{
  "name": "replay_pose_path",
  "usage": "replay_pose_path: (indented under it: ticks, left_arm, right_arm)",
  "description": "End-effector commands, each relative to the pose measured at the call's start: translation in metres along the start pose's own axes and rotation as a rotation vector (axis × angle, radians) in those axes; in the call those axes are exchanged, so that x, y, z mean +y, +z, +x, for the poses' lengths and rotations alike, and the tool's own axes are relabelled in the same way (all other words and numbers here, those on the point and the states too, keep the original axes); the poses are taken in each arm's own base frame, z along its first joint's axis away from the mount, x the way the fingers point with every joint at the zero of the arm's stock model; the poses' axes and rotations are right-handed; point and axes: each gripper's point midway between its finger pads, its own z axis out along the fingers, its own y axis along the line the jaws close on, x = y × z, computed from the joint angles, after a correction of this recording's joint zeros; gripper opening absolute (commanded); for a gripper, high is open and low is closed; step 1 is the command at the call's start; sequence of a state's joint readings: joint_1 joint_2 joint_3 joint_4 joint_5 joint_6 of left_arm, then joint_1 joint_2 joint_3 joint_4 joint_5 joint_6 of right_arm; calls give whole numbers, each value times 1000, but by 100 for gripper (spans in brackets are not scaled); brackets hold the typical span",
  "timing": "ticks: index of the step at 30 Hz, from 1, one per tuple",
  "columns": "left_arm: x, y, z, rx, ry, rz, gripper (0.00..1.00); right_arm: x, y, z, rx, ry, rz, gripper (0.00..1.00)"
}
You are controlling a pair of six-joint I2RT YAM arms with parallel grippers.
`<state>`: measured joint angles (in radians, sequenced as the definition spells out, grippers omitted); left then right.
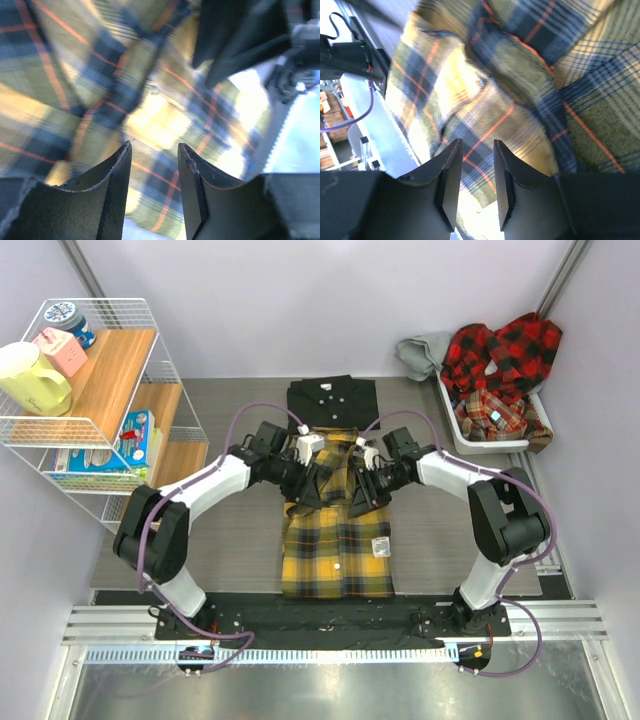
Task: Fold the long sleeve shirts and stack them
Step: Fold the shirt
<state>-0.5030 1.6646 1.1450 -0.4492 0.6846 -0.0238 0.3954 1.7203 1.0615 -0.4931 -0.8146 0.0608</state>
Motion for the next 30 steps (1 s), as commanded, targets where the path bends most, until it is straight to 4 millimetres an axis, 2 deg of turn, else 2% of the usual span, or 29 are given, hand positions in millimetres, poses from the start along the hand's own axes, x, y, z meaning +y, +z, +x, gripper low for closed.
replay_pose_path:
  ticks: [1, 4, 6, 9, 11, 13, 14, 15, 16, 17, 18, 19, 20, 21, 22, 23, 24, 26, 27, 30]
  left_arm:
    - [-8, 17, 40, 107, -199, 88, 39]
    - [11, 26, 45, 116, -258, 62, 35]
    - [38, 32, 48, 116, -296, 21, 32]
    - [66, 33, 38, 81, -335, -3, 32]
    - [69, 30, 29, 56, -316, 6, 33]
    - [48, 19, 15, 13, -274, 114, 41]
    - [35, 13, 17, 7, -266, 161, 44]
    - [13, -4, 5, -36, -222, 215, 51]
    - [1, -13, 3, -50, -221, 243, 54]
    - [-9, -19, 9, -51, -232, 264, 57]
    - [-27, -37, 1, -92, -185, 274, 72]
    - [-34, -44, 2, -100, -191, 278, 83]
    - [-40, -49, 6, -110, -191, 274, 86]
    - [-45, -55, 7, -121, -186, 270, 100]
    - [-57, -67, 1, -161, -163, 273, 100]
    - [-61, -71, 1, -178, -162, 275, 100]
    - [-65, -71, 11, -174, -183, 289, 100]
    - [-82, -80, 12, -202, -226, 334, 100]
    - [-87, -75, 30, -171, -298, 373, 100]
    - [-132, -74, 45, -127, -353, 533, 100]
  right_arm:
    - [-14, 16, 0, 17, 16, -16, 36]
    - [-28, 25, -5, 28, 14, 6, 36]
    - [-35, 27, -14, 20, -3, 23, 36]
    - [-44, 29, -24, 13, 1, 33, 36]
    - [-41, 23, -37, -15, -17, 34, 36]
    - [-28, 12, -40, -15, -27, 12, 38]
    - [-5, -5, -47, -48, -60, -29, 39]
    - [8, -14, -43, -47, -60, -49, 46]
    - [24, -23, -42, -66, -68, -76, 53]
    - [41, -27, -27, -53, -52, -138, 60]
    - [67, -42, -29, -109, -112, -171, 72]
    - [82, -44, -23, -114, -61, -203, 77]
    - [87, -37, 2, -82, -10, -244, 80]
    - [113, -38, 1, -136, -94, -305, 86]
    - [122, -34, 10, -140, -79, -338, 89]
    - [122, -22, 38, -88, 39, -366, 91]
    - [137, -15, 43, -99, -38, -422, 93]
    - [141, -5, 71, -33, 33, -465, 94]
    - [152, -5, 77, -21, -8, -514, 94]
    - [155, -1, 101, 40, 25, -524, 95]
